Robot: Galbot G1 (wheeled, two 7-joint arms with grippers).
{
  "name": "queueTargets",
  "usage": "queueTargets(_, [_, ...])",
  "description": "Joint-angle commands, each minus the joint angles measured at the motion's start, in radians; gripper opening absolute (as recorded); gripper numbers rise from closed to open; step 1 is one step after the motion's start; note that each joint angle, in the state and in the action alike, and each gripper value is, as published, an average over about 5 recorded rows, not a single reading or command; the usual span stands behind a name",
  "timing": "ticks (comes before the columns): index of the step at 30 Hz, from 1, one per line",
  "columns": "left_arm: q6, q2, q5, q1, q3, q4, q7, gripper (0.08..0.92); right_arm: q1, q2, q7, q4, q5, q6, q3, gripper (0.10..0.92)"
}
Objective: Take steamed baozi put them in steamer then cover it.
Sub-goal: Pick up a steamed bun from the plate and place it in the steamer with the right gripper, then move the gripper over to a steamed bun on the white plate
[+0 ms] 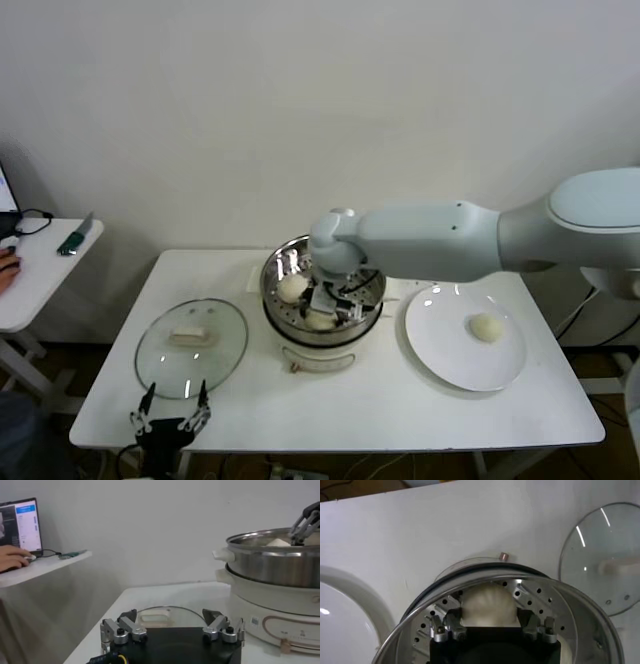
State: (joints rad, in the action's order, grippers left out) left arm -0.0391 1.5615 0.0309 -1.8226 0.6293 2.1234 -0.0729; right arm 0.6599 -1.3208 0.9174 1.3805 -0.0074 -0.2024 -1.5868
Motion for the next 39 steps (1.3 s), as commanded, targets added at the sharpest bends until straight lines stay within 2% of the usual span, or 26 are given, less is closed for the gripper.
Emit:
queueTargets(1, [-0.001, 0.002, 0.000, 0.000, -0.002, 0.001, 0.000, 0.823, -0.004, -0.002, -0.010, -0.011, -0.008, -0.014, 0.004, 0.777])
queueTargets(4, [-0.001, 0.002, 0.000, 0.000, -0.003, 0.002, 0.000, 0.823, 0.016, 0.006, -0.004, -0.010, 0.007, -0.027, 0.011, 0.815])
queueTargets(9, [-0.003, 0.003, 0.000, 0.001, -0.004, 0.005, 0.001, 0.823, 0.090, 0.042, 0.039, -0.005, 0.063, -0.066, 0.022, 0.822])
queueTargets(15, [-0.003, 0.005, 0.004, 0.001, -0.007, 0.006, 0.001, 0.823, 0.240, 0.136, 0.109, -0.040, 0.210, -0.094, -0.028, 0.823])
queueTargets(22, [-0.003, 0.003, 0.006, 0.003, -0.007, 0.009, 0.003, 0.823, 0.385, 0.316, 0.146, -0.063, 0.473, 0.023, -0.171, 0.823])
queueTargets(26, [-0.003, 0.002, 0.004, 0.007, -0.006, 0.009, 0.004, 0.823, 0.409, 0.430, 0.158, -0.084, 0.542, 0.107, -0.243, 0.823])
queueTargets(31, [-0.003, 0.002, 0.002, 0.011, -0.007, 0.006, 0.005, 0.823, 0.334, 0.570, 0.152, -0.136, 0.545, 0.161, -0.259, 0.823])
queueTargets(39, [0.001, 0.006, 0.016, 0.009, -0.010, -0.001, 0.007, 0.823, 0.126, 0.706, 0.125, -0.190, 0.399, 0.192, -0.153, 0.823])
